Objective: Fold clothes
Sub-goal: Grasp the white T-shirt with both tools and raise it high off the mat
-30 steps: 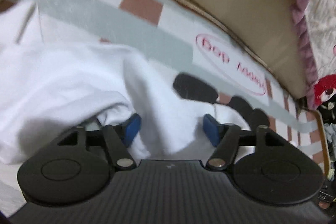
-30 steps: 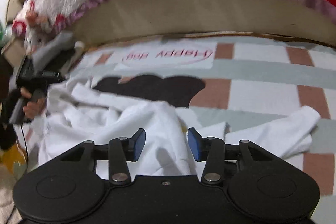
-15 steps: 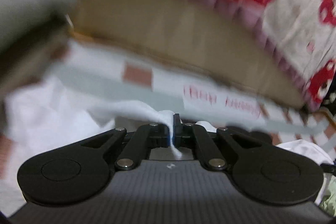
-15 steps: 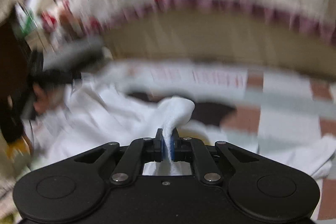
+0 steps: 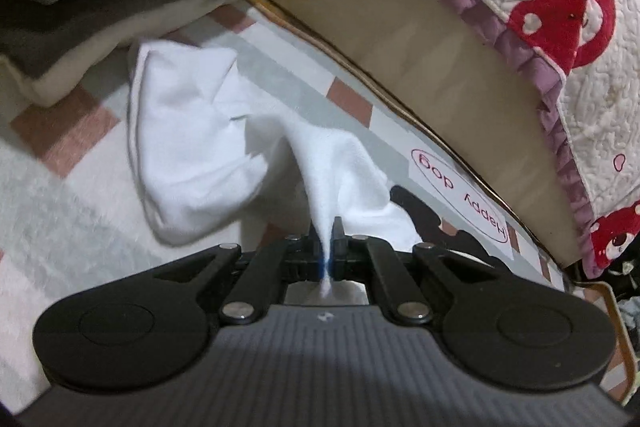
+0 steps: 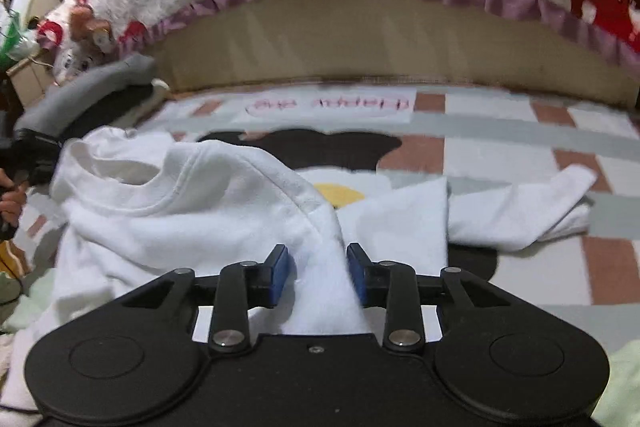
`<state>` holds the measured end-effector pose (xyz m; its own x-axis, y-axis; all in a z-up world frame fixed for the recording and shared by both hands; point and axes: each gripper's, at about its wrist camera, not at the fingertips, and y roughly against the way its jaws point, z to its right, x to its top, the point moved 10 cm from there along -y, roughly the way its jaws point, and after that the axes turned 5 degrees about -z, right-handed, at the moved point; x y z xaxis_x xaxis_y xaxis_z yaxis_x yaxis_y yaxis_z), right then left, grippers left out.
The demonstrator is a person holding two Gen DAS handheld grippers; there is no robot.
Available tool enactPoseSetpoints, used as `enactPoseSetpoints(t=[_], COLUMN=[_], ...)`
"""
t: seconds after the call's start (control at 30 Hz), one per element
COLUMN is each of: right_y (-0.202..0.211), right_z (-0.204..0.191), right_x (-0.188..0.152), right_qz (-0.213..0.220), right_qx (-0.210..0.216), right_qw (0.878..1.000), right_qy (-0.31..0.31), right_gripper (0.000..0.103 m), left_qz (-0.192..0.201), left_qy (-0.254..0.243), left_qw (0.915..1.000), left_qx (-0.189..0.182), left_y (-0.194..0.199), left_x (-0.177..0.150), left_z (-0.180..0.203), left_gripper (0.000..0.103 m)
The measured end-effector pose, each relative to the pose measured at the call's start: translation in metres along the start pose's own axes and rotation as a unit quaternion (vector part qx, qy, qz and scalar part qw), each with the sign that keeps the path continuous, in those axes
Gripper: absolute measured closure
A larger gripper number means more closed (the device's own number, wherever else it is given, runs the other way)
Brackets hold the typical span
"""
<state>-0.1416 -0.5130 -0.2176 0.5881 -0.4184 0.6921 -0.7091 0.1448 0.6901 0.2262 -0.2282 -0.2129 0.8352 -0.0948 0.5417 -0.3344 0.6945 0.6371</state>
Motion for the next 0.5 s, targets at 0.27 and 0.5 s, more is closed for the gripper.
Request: enactPoseSetpoints(t=[0.27,0.5], right_y=[0.073,0.229], right_z=[-0.024,-0.067], right_x=[0.11,0.229], right_qz=[0.145,0.313], right_qx=[-0.015,-0.019], right_qw=[0.988,0.945], right_qy=[0.042,0.088], right_gripper=[0.098,0.098], left_qz=[0.173,0.323], left_qy=[-0.122,-0.176], left_qw=[0.9773,0.9297], left_qx=[-0.002,-0.007], left_y=[0.131,0.302], left_x=[0.111,0.178], left_z=[0.088,0.186], left_gripper=[0.102,0.102])
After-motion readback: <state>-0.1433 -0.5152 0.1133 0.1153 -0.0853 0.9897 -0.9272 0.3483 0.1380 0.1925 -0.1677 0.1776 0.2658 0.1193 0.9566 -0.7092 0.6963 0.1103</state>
